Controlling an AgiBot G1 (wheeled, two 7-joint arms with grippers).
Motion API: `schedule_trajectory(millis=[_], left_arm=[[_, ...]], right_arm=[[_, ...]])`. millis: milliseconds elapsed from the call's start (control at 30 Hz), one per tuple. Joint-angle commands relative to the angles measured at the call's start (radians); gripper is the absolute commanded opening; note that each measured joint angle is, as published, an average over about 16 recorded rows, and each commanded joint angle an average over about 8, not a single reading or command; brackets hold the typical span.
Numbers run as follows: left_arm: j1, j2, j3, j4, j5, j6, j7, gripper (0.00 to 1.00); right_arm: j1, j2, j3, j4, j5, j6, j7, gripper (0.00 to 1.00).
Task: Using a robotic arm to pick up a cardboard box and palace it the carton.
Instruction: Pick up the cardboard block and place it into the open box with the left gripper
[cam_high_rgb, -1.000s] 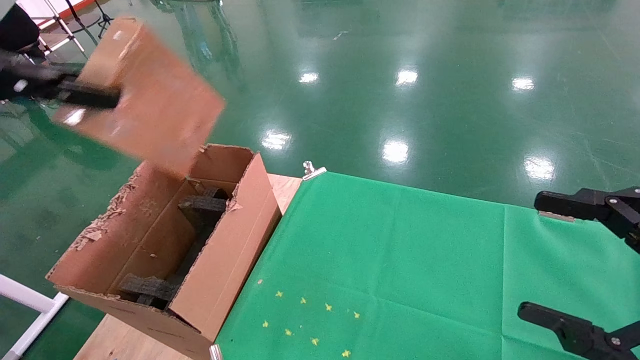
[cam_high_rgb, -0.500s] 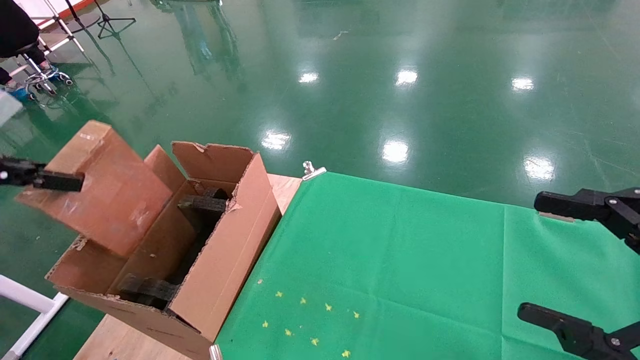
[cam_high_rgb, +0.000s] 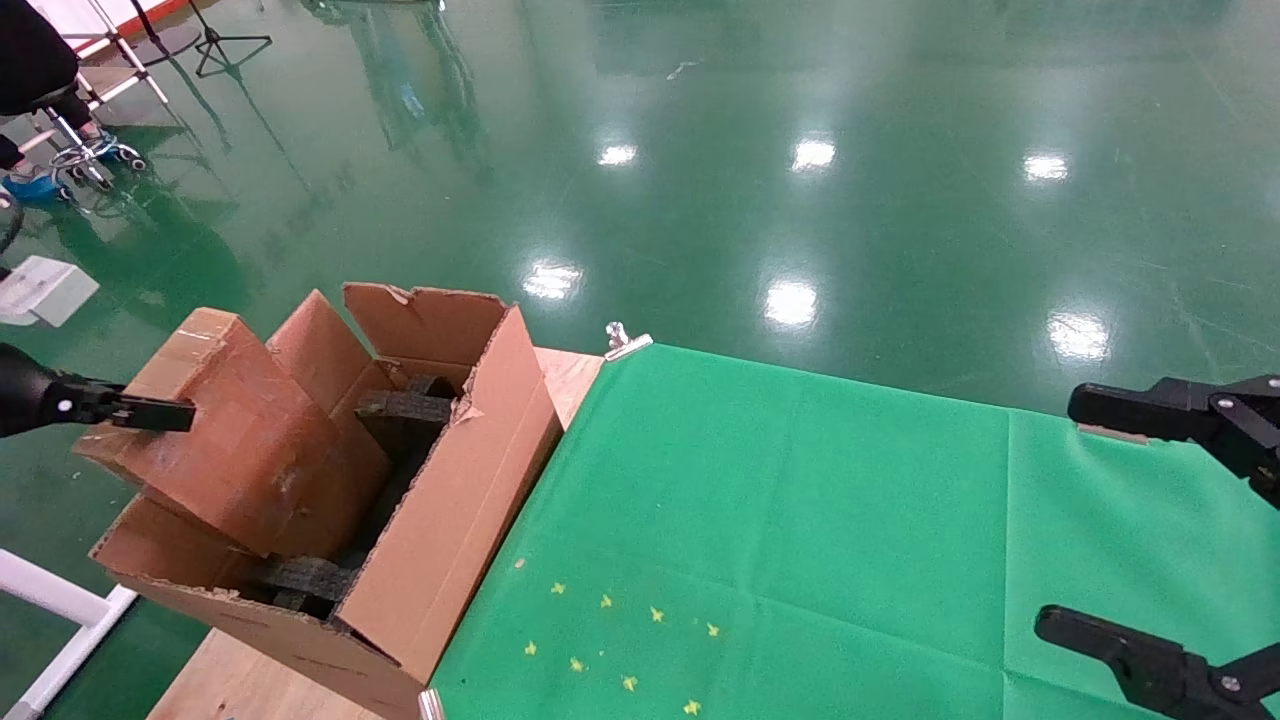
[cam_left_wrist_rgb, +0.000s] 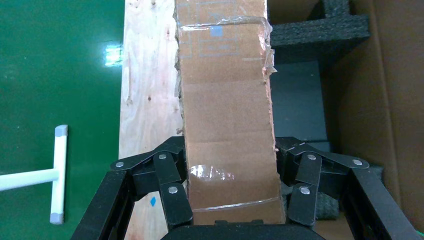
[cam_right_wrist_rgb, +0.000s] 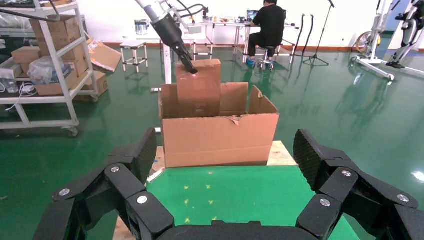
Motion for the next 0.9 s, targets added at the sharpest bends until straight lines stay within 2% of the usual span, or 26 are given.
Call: schedule_trajectory(millis=[33, 533, 900], left_arm=[[0.009, 0.014, 0.002, 0.034, -0.001, -0.019, 0.017, 0.0], [0.038, 0.116, 0.017, 0.236, 0.018, -0.109, 0.12, 0.0], [0.027, 0.182, 0.015, 0.332, 0.018, -0.156, 0.173, 0.0]], right_arm=[[0.0, 0.0, 0.0, 0.0, 0.0, 0.0, 0.0, 1.0], [0.0, 0.0, 0.0, 0.0, 0.0, 0.0, 0.0, 1.0], [0.0, 0.0, 0.0, 0.0, 0.0, 0.0, 0.0, 1.0]])
